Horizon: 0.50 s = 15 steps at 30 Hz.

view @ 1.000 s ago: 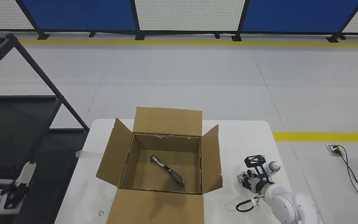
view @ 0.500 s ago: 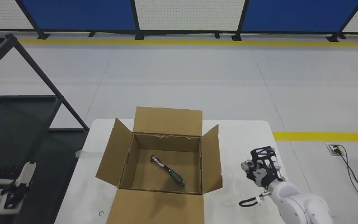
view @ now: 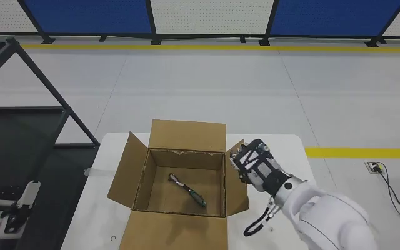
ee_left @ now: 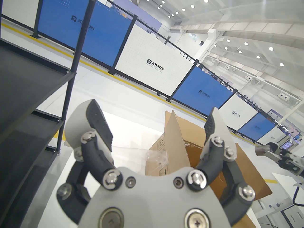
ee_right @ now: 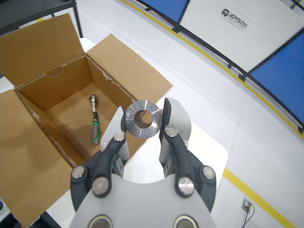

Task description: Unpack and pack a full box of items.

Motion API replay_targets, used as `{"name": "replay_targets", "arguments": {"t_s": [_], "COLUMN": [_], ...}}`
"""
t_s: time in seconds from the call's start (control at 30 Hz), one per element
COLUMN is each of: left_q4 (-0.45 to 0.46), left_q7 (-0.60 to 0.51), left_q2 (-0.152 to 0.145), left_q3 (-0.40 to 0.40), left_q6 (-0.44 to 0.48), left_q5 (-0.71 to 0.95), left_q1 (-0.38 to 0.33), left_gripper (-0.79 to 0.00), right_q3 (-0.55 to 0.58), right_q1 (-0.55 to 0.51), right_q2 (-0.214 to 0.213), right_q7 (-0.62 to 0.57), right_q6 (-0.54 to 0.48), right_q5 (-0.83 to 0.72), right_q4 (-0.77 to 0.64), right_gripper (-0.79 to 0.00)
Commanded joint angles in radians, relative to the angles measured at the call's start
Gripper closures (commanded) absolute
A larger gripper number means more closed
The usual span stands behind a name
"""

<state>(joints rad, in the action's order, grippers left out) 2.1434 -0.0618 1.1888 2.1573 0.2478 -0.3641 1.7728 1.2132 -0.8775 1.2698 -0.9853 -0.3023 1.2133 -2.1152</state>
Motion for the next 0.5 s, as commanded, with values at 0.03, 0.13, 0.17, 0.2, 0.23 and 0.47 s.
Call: {"name": "replay_targets", "arguments": {"t_s": [0.03,0.13,0.17,0.2,0.23,0.47], "left_q4": [0.000,0.000,0.000,0.000,0.000,0.000], "left_q7": [0.000,0.000,0.000,0.000,0.000,0.000], "left_q2": [0.000,0.000,0.000,0.000,0.000,0.000], "left_q3": [0.000,0.000,0.000,0.000,0.000,0.000], "left_q6": [0.000,0.000,0.000,0.000,0.000,0.000], "left_q5": [0.000,0.000,0.000,0.000,0.000,0.000], "left_q1": [0.000,0.000,0.000,0.000,0.000,0.000], "left_gripper": [-0.785,-0.785,-0.785,-0.785,-0.785,-0.785], "right_q3": [-0.129,-0.253,-0.291,-0.322,-0.351,-0.519], "right_q1": [0.145,0.277,0.312,0.347,0.377,0.508], "right_q2": [0.018,0.048,0.058,0.069,0.079,0.152], "right_q7": [-0.045,-0.063,-0.060,-0.057,-0.049,-0.005], "right_q6": [-0.035,-0.032,-0.035,-0.034,-0.033,-0.018], "right_q5": [-0.050,-0.099,-0.122,-0.136,-0.157,-0.249], "right_q4": [0.142,0.305,0.361,0.412,0.459,0.776], "right_gripper": [0.000,0.000,0.000,0.000,0.000,0.000]}}
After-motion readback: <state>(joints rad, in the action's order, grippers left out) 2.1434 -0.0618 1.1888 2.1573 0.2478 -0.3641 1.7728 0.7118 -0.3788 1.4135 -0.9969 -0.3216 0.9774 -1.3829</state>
